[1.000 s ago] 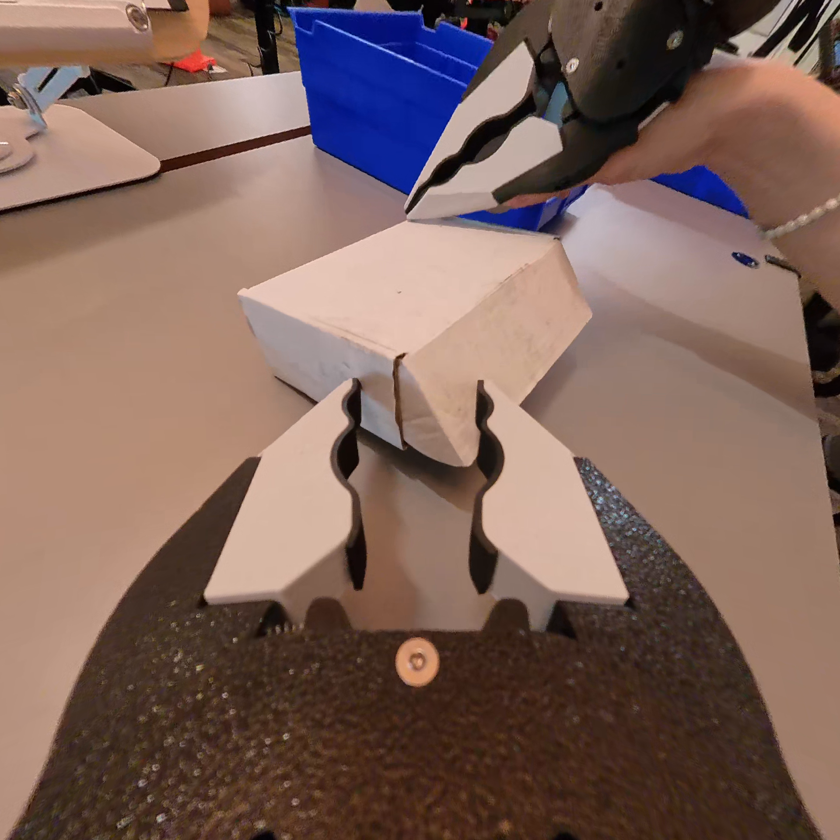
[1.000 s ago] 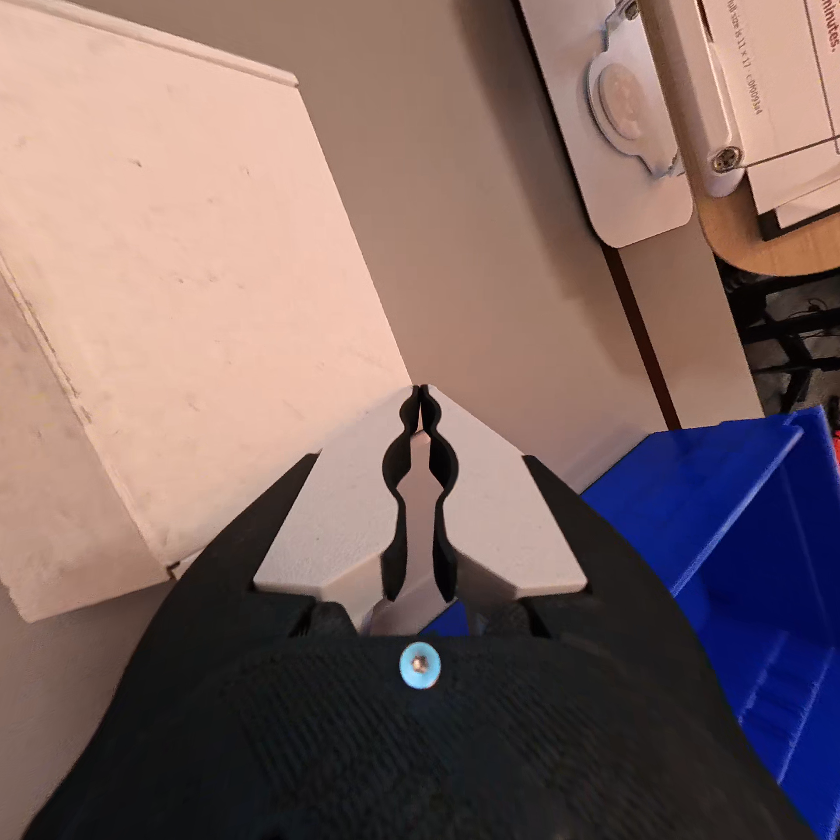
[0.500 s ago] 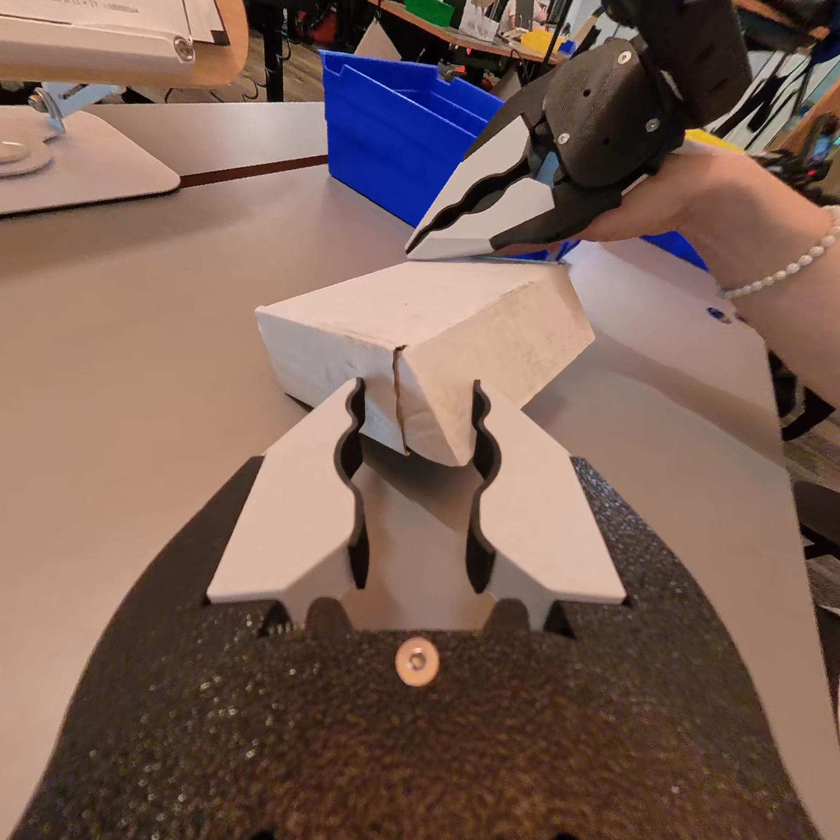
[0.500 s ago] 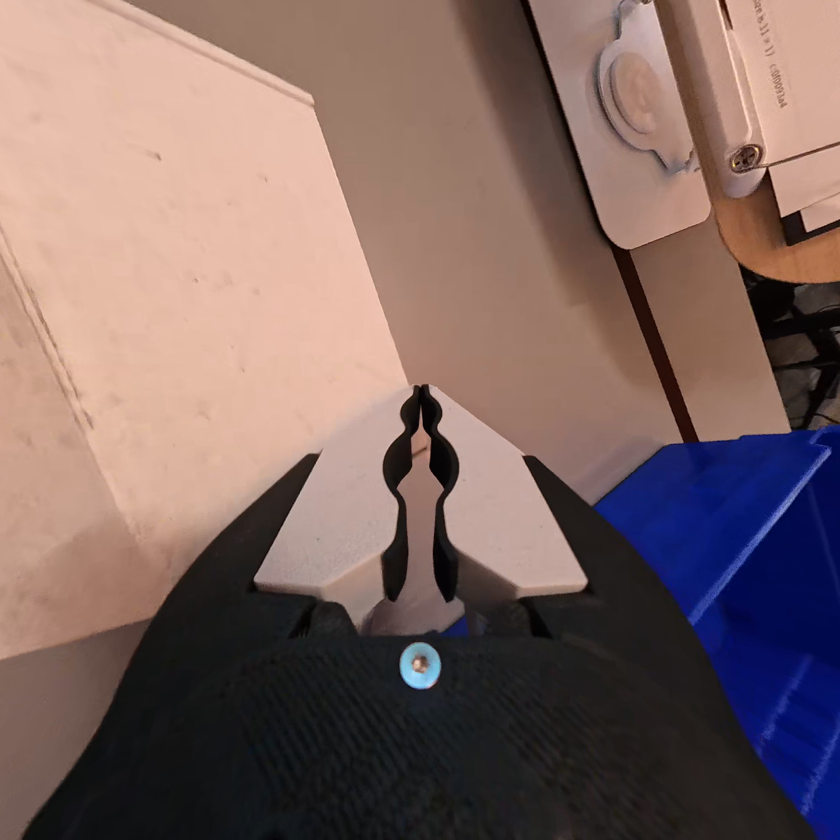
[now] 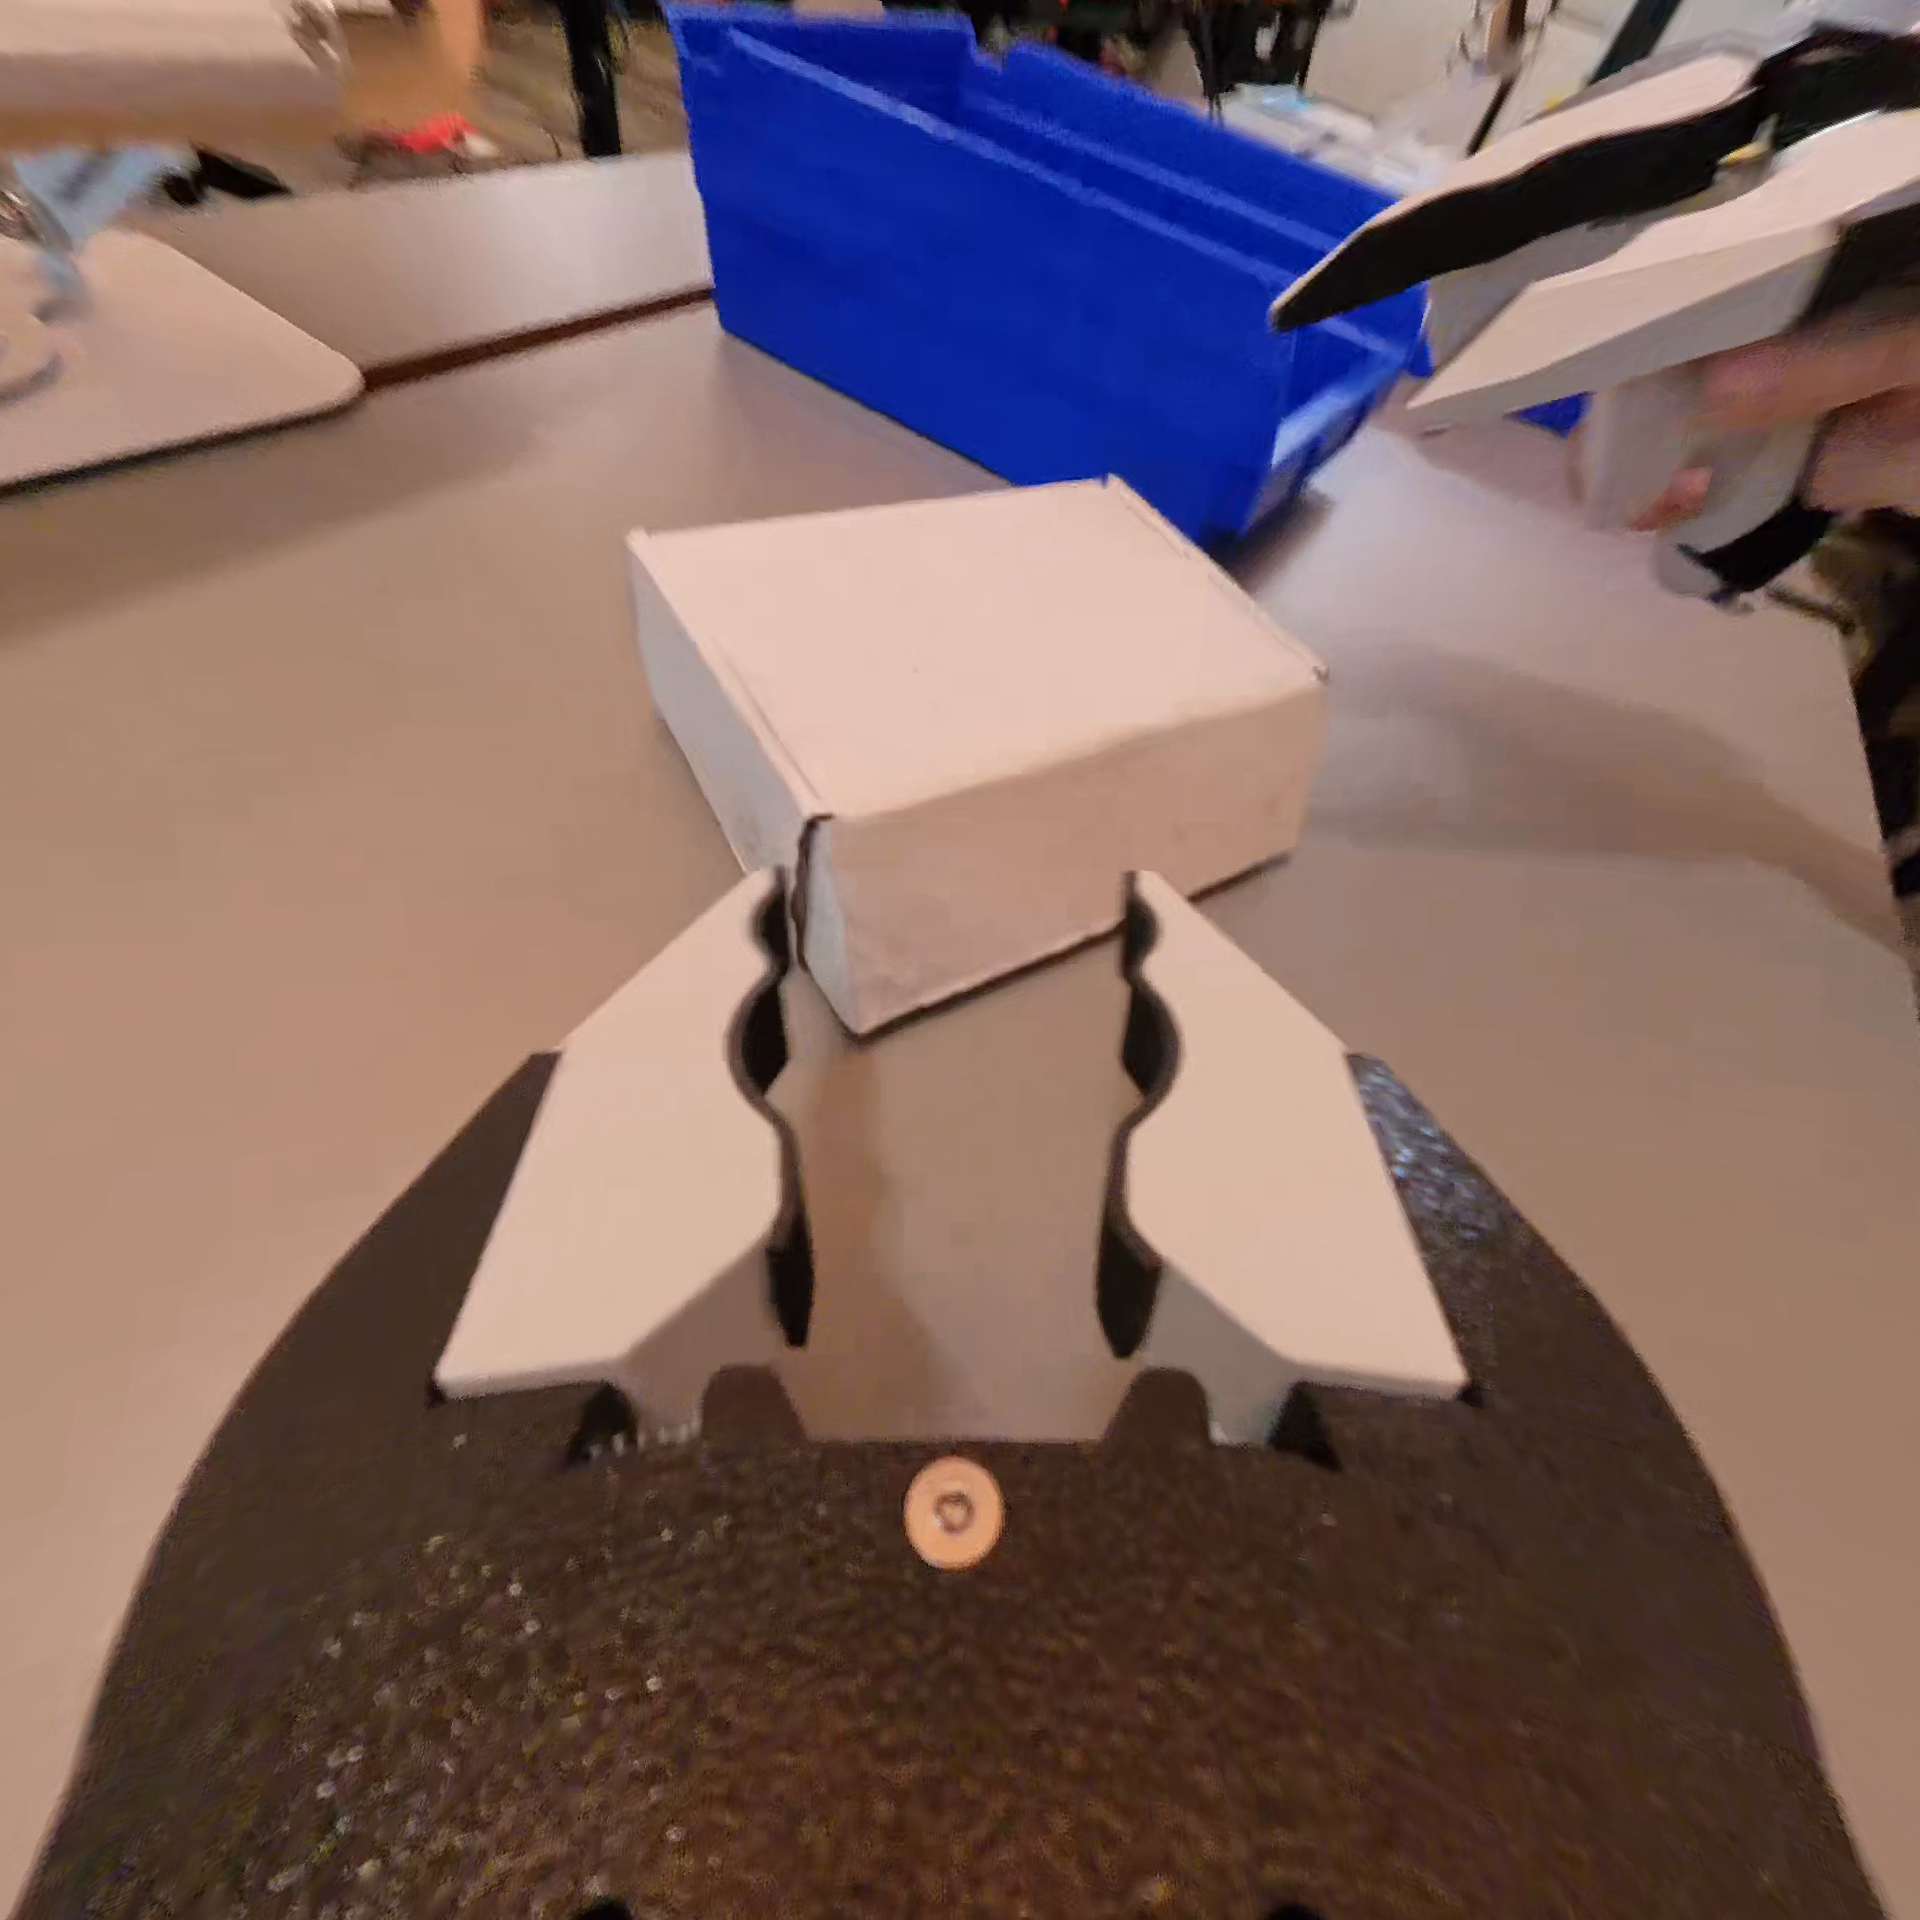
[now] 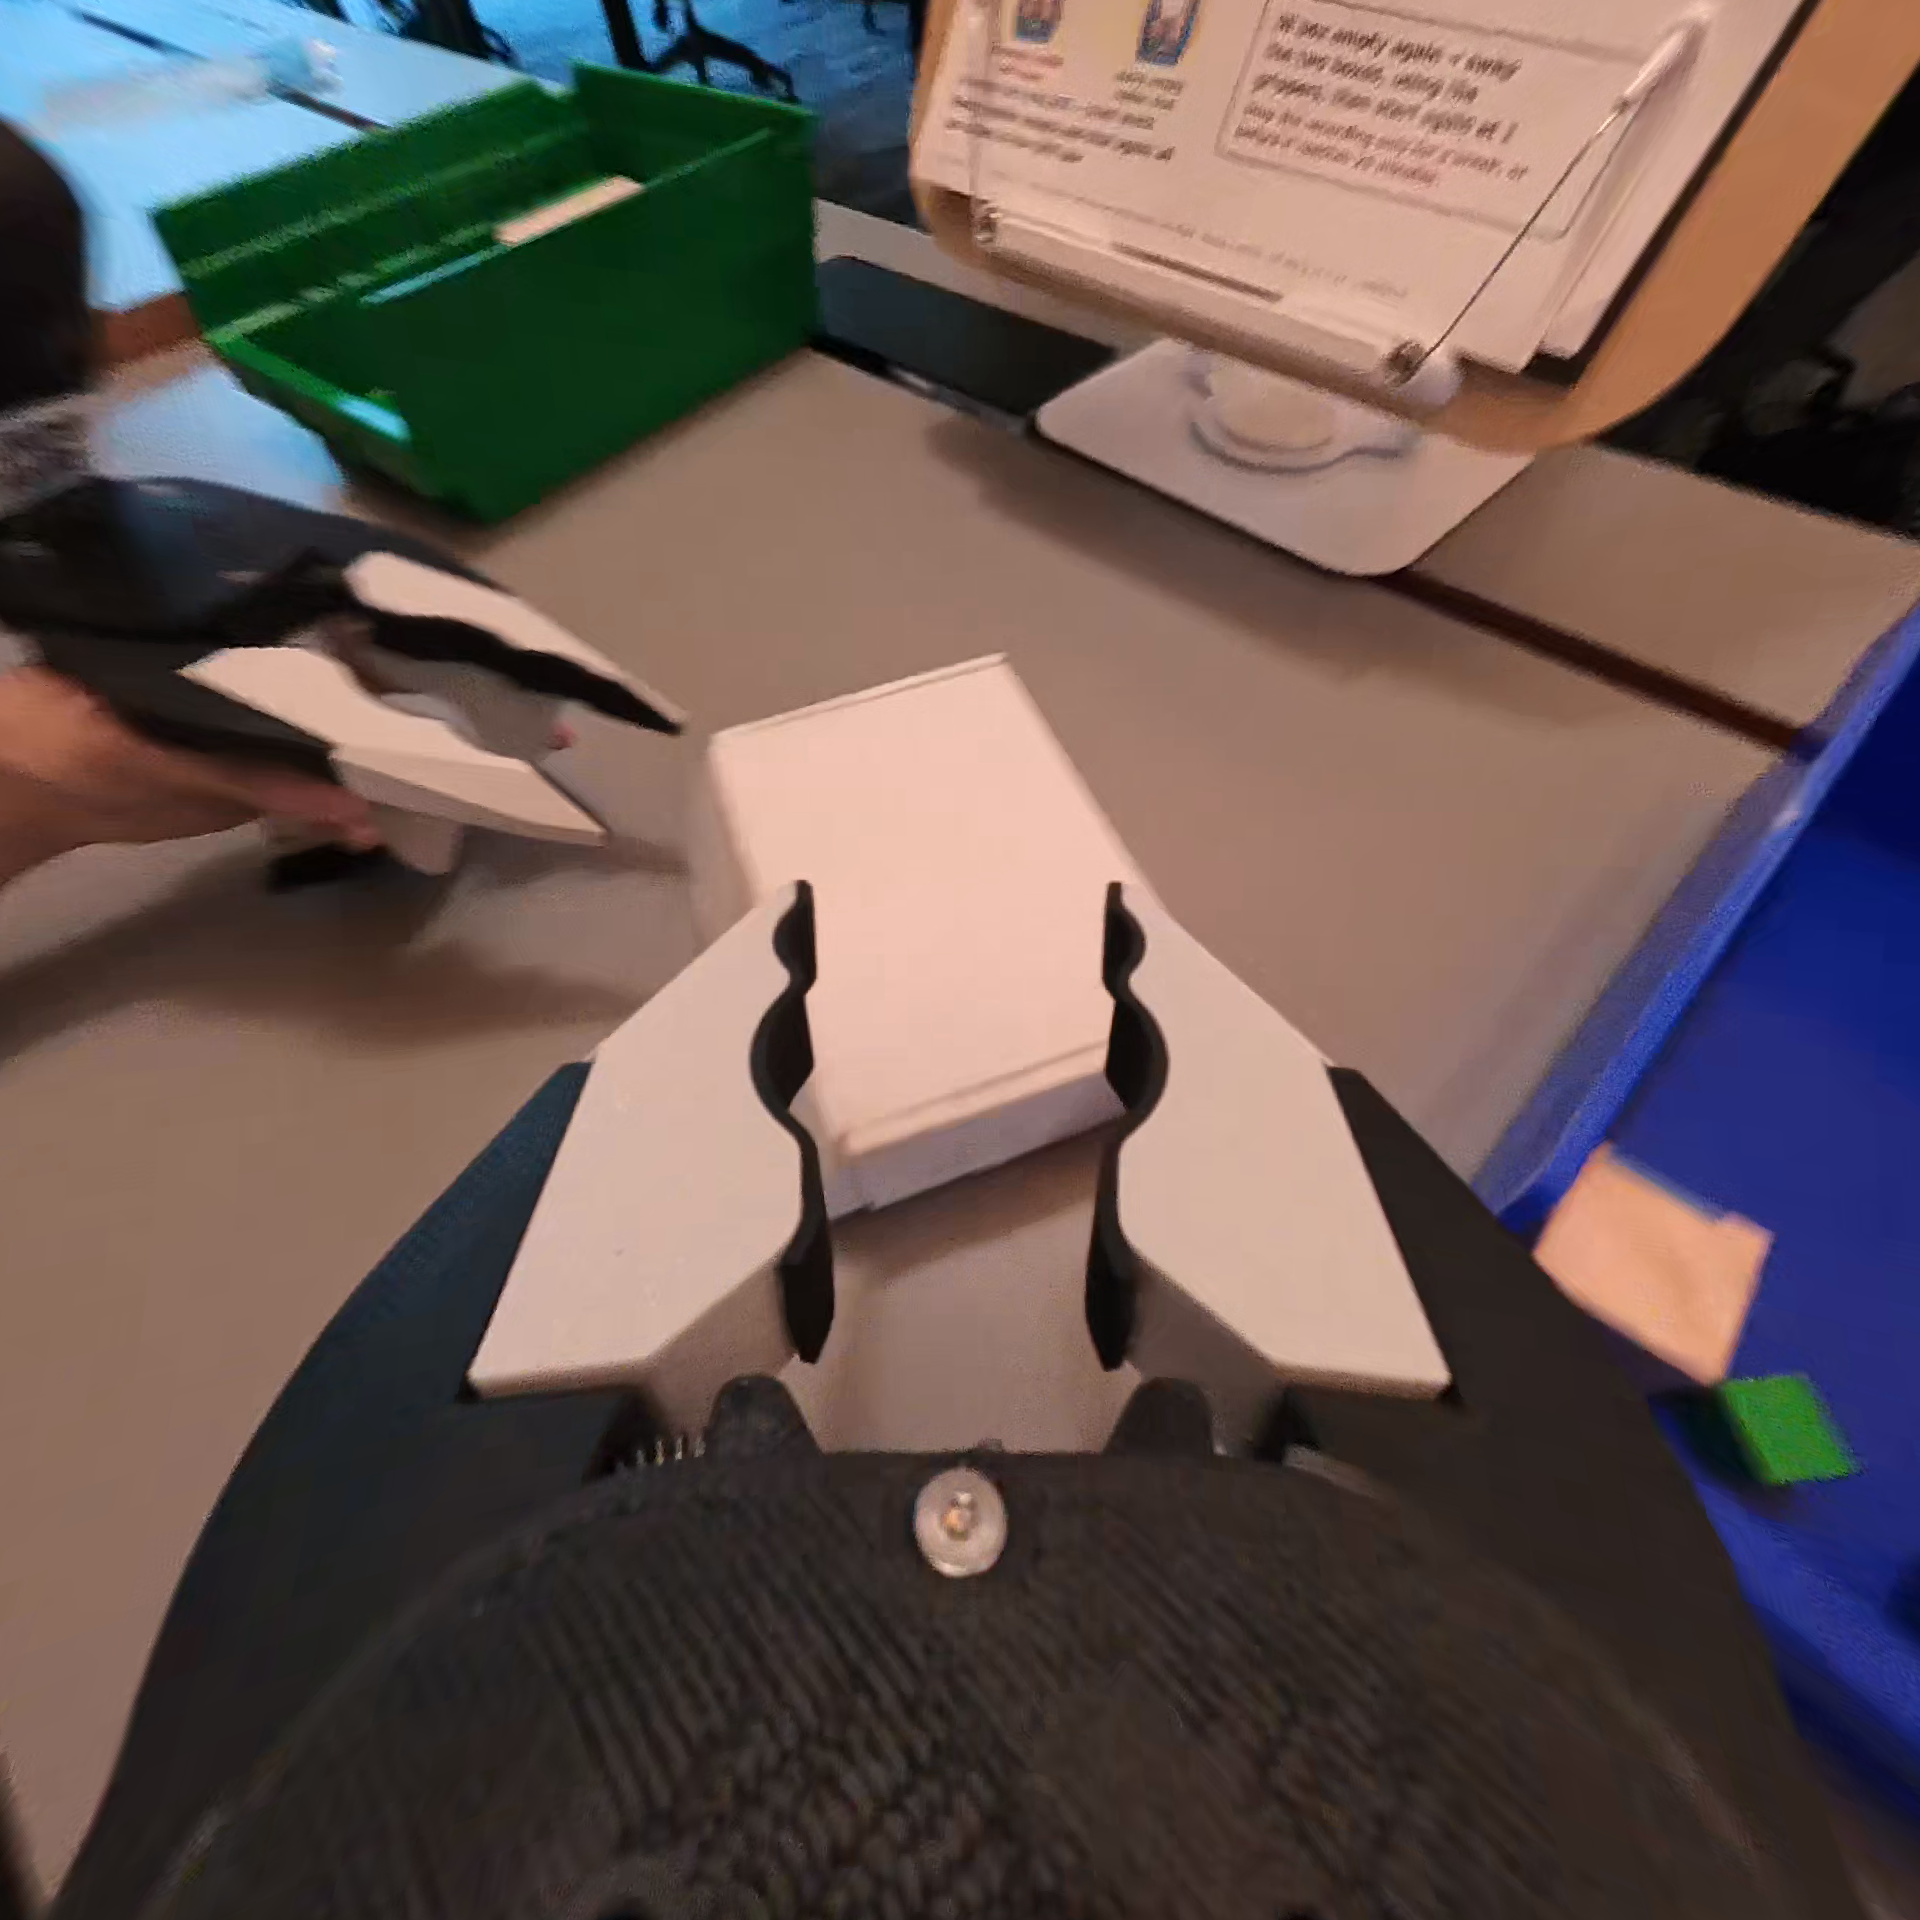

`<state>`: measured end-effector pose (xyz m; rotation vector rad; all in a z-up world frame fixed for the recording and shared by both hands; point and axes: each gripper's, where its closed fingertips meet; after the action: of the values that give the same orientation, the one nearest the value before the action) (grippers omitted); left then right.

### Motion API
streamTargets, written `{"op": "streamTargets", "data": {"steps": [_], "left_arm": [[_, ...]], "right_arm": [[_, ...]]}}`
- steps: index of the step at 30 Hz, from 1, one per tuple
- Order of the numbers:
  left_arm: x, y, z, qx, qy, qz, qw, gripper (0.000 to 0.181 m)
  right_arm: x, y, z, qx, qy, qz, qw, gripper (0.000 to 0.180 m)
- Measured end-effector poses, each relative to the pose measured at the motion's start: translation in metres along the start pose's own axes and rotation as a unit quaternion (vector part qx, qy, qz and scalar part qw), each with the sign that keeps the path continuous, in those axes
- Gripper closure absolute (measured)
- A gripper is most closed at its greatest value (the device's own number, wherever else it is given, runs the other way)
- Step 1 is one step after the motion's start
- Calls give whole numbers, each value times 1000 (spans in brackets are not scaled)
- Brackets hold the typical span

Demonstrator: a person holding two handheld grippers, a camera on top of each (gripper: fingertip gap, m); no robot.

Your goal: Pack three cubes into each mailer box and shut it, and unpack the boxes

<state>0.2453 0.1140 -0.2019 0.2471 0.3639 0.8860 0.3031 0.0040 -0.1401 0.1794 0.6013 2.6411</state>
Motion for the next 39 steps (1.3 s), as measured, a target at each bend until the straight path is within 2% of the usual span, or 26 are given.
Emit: {"op": "streamTargets", "data": {"steps": [1,4,6,8,9,10,12,13,14,16,17,19,21,22,23,24,27,29,32,35,39], "left_arm": [[0,-1,-6,17,-10,-2,1000,107],[9,-2,-11,47,-57,9,997,94],[17,-2,-13,72,-70,19,995,91],[17,-5,-12,93,-65,16,993,92],[14,-6,-9,91,-65,13,994,94],[11,-7,-5,83,-69,10,994,103],[0,-9,0,72,-91,2,993,127],[-3,-8,1,72,-108,3,992,135],[-4,-6,1,75,-125,12,989,140],[-3,0,2,76,-167,38,982,153],[-1,2,7,71,-192,55,977,156],[0,0,20,63,-238,65,967,150],[-3,-13,30,84,-268,48,959,137],[-3,-24,34,102,-279,38,954,132],[-1,-36,38,116,-288,30,950,133],[1,-49,43,127,-296,24,946,141],[8,-83,55,148,-337,13,930,181],[7,-98,55,161,-344,-1,925,181],[-1,-107,52,154,-311,-24,937,181],[1,-106,50,133,-275,-28,952,181],[7,-104,46,136,-229,-28,963,181]], "right_arm": [[9,8,-8,-4,-7,12,1000,124],[23,19,-33,5,45,13,999,114],[15,18,-26,-30,148,-41,988,126],[7,8,-14,-26,201,-70,977,131],[-2,0,-9,-12,212,-92,973,144],[-15,-10,-7,11,219,-117,969,158],[-33,-31,-27,109,215,-127,962,170],[-39,-33,-42,168,207,-132,955,178],[-41,-29,-50,198,197,-143,950,178],[-28,-22,-48,163,190,-150,957,180],[-21,-18,-44,130,185,-153,962,178],[-5,-5,-47,100,156,-143,972,149],[19,5,-57,88,108,-92,986,117],[31,7,-66,94,94,-61,989,114],[37,6,-74,99,92,-48,990,113],[35,4,-84,110,94,-53,988,113],[27,-5,-108,142,82,-64,984,121],[21,-10,-112,141,68,-75,985,129],[22,-16,-106,110,71,-63,989,136],[27,-19,-105,97,78,-47,991,121],[26,-29,-109,114,89,-40,989,124]]}}
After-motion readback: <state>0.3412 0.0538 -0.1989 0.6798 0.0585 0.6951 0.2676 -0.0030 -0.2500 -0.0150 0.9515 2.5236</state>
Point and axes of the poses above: each gripper's, where its closed fingertips meet, y back along the fingers, z out of its top, x = y × z across the jaws, and after that the axes turned 3 degrees about -z, right-handed
